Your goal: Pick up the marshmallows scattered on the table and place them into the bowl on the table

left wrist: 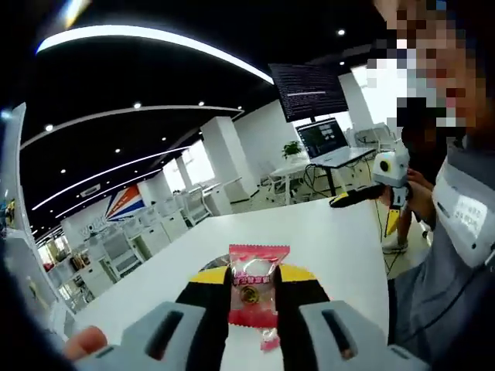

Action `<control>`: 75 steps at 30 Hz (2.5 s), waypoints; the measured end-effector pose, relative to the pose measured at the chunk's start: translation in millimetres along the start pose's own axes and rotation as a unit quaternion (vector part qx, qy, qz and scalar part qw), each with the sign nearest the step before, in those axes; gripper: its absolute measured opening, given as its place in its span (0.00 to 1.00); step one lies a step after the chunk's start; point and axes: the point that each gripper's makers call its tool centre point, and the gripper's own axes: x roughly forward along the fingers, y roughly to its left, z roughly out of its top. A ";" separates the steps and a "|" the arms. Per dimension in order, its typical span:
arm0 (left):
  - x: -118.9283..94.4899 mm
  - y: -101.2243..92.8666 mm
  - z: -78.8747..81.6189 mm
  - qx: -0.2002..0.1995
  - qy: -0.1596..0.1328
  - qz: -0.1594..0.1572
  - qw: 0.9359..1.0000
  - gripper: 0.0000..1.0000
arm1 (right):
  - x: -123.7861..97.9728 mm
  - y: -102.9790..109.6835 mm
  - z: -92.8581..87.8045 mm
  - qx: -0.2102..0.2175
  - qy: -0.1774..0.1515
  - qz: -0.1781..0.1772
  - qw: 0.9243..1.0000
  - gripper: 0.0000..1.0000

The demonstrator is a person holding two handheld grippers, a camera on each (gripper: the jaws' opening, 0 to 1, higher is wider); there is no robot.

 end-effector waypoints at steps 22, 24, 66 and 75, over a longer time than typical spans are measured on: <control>213.3 76.1 -101.8 -0.048 0.079 -0.012 0.996 0.23 | -15.2 -3.5 0.1 -0.012 0.008 -0.024 1.000 0.87; 220.1 71.5 -119.1 -0.058 0.094 -0.017 0.994 0.23 | -16.7 -4.7 0.7 -0.011 0.007 -0.026 1.000 0.87; 216.6 78.4 -133.4 -0.108 0.065 0.022 0.992 0.95 | -15.8 1.7 1.0 -0.015 0.006 -0.016 1.000 0.88; 161.5 47.5 -56.8 -0.080 0.000 0.015 0.997 0.95 | -15.2 -2.0 -1.5 -0.013 0.005 -0.021 1.000 0.88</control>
